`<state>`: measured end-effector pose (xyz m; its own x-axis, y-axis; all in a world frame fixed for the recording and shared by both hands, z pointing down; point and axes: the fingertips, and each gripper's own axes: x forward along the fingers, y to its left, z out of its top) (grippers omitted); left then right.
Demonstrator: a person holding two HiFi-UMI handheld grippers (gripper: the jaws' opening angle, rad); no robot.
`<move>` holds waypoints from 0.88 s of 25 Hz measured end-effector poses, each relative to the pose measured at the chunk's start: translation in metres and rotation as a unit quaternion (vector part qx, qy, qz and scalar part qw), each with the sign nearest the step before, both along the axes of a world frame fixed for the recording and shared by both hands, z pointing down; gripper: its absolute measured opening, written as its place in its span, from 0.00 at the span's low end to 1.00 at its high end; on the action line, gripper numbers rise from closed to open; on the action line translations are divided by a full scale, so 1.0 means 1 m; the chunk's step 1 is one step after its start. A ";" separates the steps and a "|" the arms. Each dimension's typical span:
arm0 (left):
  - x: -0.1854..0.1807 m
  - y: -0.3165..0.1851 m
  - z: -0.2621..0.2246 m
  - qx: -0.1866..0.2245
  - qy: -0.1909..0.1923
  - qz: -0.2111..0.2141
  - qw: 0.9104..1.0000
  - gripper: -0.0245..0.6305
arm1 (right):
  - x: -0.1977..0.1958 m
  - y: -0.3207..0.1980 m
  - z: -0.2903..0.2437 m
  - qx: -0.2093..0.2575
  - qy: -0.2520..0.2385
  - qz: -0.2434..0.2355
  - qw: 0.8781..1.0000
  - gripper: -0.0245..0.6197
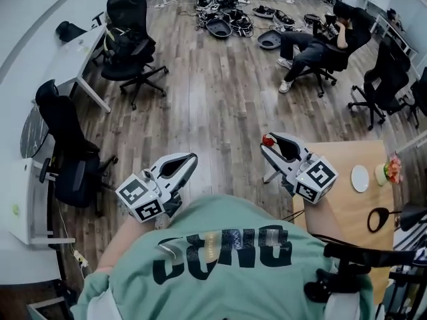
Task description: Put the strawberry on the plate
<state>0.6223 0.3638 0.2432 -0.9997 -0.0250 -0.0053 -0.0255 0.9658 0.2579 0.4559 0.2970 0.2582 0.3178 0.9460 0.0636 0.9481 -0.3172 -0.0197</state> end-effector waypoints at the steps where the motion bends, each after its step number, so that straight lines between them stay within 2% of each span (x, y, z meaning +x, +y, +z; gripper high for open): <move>1: -0.016 0.006 -0.001 -0.007 0.003 -0.004 1.000 0.04 | -0.018 0.009 -0.001 -0.003 -0.004 -0.006 1.000 0.26; 5: -0.079 0.039 -0.005 -0.002 0.004 -0.026 1.000 0.04 | -0.086 0.047 -0.008 -0.016 0.000 -0.017 1.000 0.26; 10: -0.126 0.078 0.003 0.005 0.012 -0.029 0.999 0.04 | -0.138 0.087 0.000 -0.010 0.012 -0.016 1.000 0.26; 16: -0.150 0.132 0.012 0.012 0.007 -0.019 1.000 0.04 | -0.168 0.132 0.018 0.009 0.017 -0.003 1.000 0.26; 19: -0.149 0.175 0.020 0.019 0.002 -0.008 1.000 0.04 | -0.173 0.169 0.022 0.012 0.012 0.017 1.000 0.26; 22: -0.148 0.234 0.017 0.017 -0.014 0.024 0.999 0.04 | -0.174 0.221 0.017 0.005 -0.003 0.048 0.999 0.26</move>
<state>0.4742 0.5982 0.2607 -0.9968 -0.0723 -0.0341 -0.0791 0.9541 0.2890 0.2819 0.5182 0.2752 0.2248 0.9716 0.0743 0.9744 -0.2241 -0.0169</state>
